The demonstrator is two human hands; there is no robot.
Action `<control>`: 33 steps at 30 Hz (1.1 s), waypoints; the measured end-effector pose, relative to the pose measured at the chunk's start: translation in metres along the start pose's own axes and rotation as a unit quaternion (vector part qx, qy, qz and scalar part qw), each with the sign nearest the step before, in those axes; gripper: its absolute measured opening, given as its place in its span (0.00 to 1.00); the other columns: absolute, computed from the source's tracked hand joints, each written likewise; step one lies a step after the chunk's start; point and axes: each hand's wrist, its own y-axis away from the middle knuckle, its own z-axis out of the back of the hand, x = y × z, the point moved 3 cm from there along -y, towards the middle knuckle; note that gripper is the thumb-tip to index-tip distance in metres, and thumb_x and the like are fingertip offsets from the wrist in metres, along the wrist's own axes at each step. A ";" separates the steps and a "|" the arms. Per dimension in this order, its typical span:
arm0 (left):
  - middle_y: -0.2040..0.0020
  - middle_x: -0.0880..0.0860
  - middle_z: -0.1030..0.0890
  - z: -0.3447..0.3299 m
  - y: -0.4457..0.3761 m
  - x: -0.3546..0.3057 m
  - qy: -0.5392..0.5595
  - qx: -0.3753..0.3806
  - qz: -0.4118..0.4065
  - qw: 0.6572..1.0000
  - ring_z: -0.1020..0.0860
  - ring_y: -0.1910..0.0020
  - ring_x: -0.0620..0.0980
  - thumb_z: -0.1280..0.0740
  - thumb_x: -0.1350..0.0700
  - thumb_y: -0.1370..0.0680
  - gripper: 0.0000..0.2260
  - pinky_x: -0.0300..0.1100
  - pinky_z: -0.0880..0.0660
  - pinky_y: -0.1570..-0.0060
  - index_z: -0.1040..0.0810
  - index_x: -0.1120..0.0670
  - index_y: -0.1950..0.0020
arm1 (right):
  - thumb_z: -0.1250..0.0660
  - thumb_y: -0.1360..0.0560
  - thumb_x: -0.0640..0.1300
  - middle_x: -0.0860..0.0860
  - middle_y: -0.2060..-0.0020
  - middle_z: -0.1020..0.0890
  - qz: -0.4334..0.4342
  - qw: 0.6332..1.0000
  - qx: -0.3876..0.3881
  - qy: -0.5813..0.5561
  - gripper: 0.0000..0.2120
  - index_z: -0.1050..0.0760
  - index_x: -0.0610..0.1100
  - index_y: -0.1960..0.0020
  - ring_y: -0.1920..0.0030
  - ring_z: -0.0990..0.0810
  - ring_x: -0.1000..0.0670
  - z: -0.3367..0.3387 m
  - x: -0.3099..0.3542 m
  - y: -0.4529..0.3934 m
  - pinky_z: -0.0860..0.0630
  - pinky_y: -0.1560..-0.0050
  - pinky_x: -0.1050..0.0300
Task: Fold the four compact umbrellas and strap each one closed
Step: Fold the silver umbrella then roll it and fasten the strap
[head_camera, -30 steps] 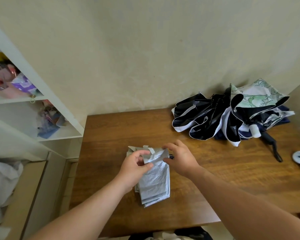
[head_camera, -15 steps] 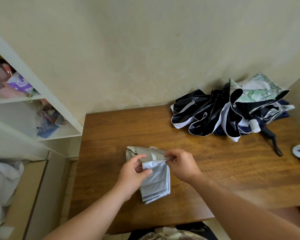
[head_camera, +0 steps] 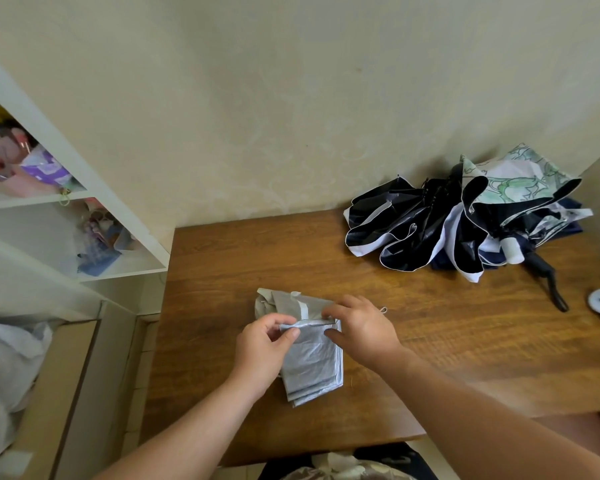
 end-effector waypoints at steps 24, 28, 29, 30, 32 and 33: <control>0.46 0.38 0.17 0.000 -0.001 0.025 -0.398 0.119 -0.287 0.863 0.25 0.41 0.40 0.27 0.49 0.20 0.05 0.42 0.27 0.36 0.15 0.42 0.45 | 0.20 0.37 0.41 0.54 0.61 0.23 0.138 0.977 0.026 0.160 0.10 0.20 0.50 0.62 0.58 0.25 0.47 -0.034 0.005 0.021 0.27 0.63 0.52; 0.50 0.39 0.16 -0.006 -0.002 0.040 -0.418 0.151 -0.303 0.843 0.24 0.45 0.42 0.29 0.49 0.20 0.04 0.44 0.25 0.41 0.14 0.43 0.48 | 0.21 0.36 0.41 0.57 0.64 0.23 0.090 0.981 0.080 0.152 0.10 0.19 0.53 0.60 0.57 0.23 0.47 -0.058 -0.008 0.029 0.26 0.65 0.53; 0.51 0.39 0.16 -0.007 -0.003 0.045 -0.423 0.154 -0.302 0.840 0.23 0.47 0.43 0.28 0.50 0.20 0.04 0.44 0.25 0.43 0.14 0.43 0.50 | 0.22 0.35 0.41 0.57 0.63 0.22 0.075 0.981 0.099 0.146 0.10 0.18 0.53 0.59 0.55 0.23 0.47 -0.065 -0.012 0.030 0.26 0.63 0.53; 0.52 0.39 0.16 -0.009 -0.004 0.050 -0.429 0.155 -0.300 0.838 0.23 0.48 0.44 0.28 0.50 0.20 0.04 0.45 0.24 0.45 0.14 0.43 0.51 | 0.23 0.33 0.41 0.57 0.63 0.22 0.064 0.981 0.118 0.139 0.09 0.18 0.53 0.57 0.54 0.22 0.46 -0.070 -0.014 0.032 0.26 0.62 0.53; 0.54 0.40 0.17 -0.013 -0.008 0.061 -0.439 0.160 -0.295 0.833 0.23 0.50 0.45 0.29 0.49 0.21 0.04 0.46 0.24 0.47 0.14 0.44 0.53 | 0.27 0.28 0.42 0.55 0.57 0.20 0.051 0.979 0.155 0.123 0.08 0.18 0.53 0.52 0.49 0.22 0.45 -0.075 -0.016 0.035 0.25 0.56 0.51; 0.54 0.40 0.17 -0.015 -0.009 0.065 -0.441 0.161 -0.292 0.834 0.23 0.50 0.46 0.29 0.49 0.21 0.04 0.46 0.24 0.48 0.14 0.44 0.54 | 0.30 0.24 0.42 0.54 0.52 0.19 0.046 0.977 0.177 0.114 0.09 0.18 0.53 0.47 0.46 0.24 0.44 -0.076 -0.016 0.035 0.24 0.51 0.49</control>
